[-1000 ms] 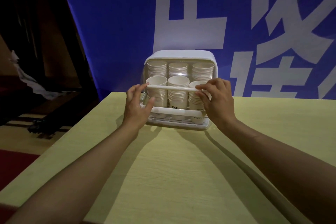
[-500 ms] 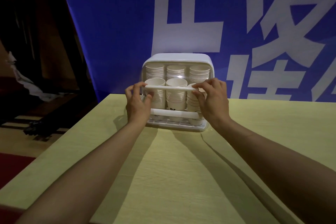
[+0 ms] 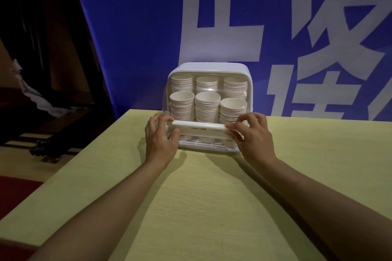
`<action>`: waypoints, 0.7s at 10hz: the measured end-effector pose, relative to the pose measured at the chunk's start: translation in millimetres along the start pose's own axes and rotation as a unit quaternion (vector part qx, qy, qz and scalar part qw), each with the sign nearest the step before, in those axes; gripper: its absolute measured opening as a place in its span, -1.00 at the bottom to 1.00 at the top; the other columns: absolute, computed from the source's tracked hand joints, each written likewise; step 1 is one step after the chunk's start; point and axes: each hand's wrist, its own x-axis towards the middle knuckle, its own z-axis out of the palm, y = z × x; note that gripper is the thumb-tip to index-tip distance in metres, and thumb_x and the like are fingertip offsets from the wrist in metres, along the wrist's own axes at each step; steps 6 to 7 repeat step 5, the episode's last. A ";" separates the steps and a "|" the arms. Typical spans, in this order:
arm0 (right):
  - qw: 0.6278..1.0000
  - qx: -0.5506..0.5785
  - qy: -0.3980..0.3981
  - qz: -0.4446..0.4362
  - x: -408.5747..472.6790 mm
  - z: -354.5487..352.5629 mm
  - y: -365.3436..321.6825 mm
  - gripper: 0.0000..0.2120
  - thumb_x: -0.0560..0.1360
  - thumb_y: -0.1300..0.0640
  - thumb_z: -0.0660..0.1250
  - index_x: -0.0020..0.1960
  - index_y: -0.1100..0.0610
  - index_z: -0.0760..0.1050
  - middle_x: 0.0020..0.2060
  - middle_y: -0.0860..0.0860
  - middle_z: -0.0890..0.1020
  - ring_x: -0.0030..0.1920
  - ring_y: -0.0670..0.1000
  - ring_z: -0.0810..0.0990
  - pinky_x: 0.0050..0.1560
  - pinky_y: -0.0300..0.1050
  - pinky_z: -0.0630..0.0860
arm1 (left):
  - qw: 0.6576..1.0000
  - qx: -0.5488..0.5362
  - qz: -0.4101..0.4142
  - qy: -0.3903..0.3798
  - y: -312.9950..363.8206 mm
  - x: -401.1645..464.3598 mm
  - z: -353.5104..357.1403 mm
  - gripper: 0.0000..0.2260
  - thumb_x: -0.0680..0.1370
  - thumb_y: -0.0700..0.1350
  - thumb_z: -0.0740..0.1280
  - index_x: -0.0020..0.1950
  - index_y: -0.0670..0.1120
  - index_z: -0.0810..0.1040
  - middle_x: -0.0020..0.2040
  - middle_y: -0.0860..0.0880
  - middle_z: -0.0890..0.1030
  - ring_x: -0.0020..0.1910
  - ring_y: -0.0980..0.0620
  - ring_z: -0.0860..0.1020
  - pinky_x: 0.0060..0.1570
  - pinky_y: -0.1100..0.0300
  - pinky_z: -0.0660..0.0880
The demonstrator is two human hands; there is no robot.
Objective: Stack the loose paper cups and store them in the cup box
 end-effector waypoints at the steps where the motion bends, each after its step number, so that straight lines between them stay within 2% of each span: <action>1: 1.000 -0.005 -0.006 0.006 0.9 -1.5 -1.8 -0.77 0.47 0.03 0.45 0.13 0.00 0.65 0.08 0.06 0.58 0.17 0.14 0.40 -0.12 0.00 0.54 | 1.000 -0.001 -0.016 -0.011 1.5 1.0 -1.7 -0.77 0.54 -0.07 0.37 0.18 0.04 0.47 0.40 -0.03 0.36 0.40 -0.08 0.32 0.23 0.01 0.41; 3: 0.998 -0.013 -0.062 0.007 -0.2 -15.3 -11.6 -0.72 0.52 0.06 0.42 0.22 0.00 0.62 0.06 0.02 0.61 0.13 0.10 0.44 -0.01 -0.02 0.52 | 0.994 0.072 -0.048 -0.073 10.9 -2.1 -17.4 -0.65 0.53 -0.07 0.38 0.28 0.14 0.40 0.48 0.08 0.30 0.47 0.02 0.22 0.32 -0.04 0.39; 4: 0.989 -0.053 -0.137 -0.010 8.3 -36.9 -18.9 -0.61 0.58 0.04 0.34 0.40 -0.05 0.47 0.18 -0.02 0.59 0.14 0.05 0.44 0.10 -0.05 0.48 | 0.984 0.151 -0.052 -0.082 29.2 -6.5 -24.6 -0.57 0.55 -0.05 0.32 0.40 0.13 0.34 0.56 0.02 0.20 0.54 -0.04 0.08 0.43 -0.08 0.27; 5: 0.970 -0.026 -0.240 0.031 -6.6 -59.4 -25.7 -0.46 0.58 0.03 0.32 0.52 -0.09 0.25 0.35 -0.02 0.50 0.29 0.04 0.44 0.22 -0.01 0.50 | 0.972 0.151 -0.109 -0.146 61.2 -31.7 -24.5 -0.33 0.57 0.00 0.31 0.60 0.15 0.06 0.64 0.02 -0.05 0.59 -0.08 -0.04 0.48 -0.07 0.18; 7: 0.970 -0.026 -0.240 0.031 -6.6 -59.4 -25.7 -0.46 0.58 0.03 0.32 0.52 -0.09 0.25 0.35 -0.02 0.50 0.29 0.04 0.44 0.22 -0.01 0.50 | 0.972 0.151 -0.109 -0.146 61.2 -31.7 -24.5 -0.33 0.57 0.00 0.31 0.60 0.15 0.06 0.64 0.02 -0.05 0.59 -0.08 -0.04 0.48 -0.07 0.18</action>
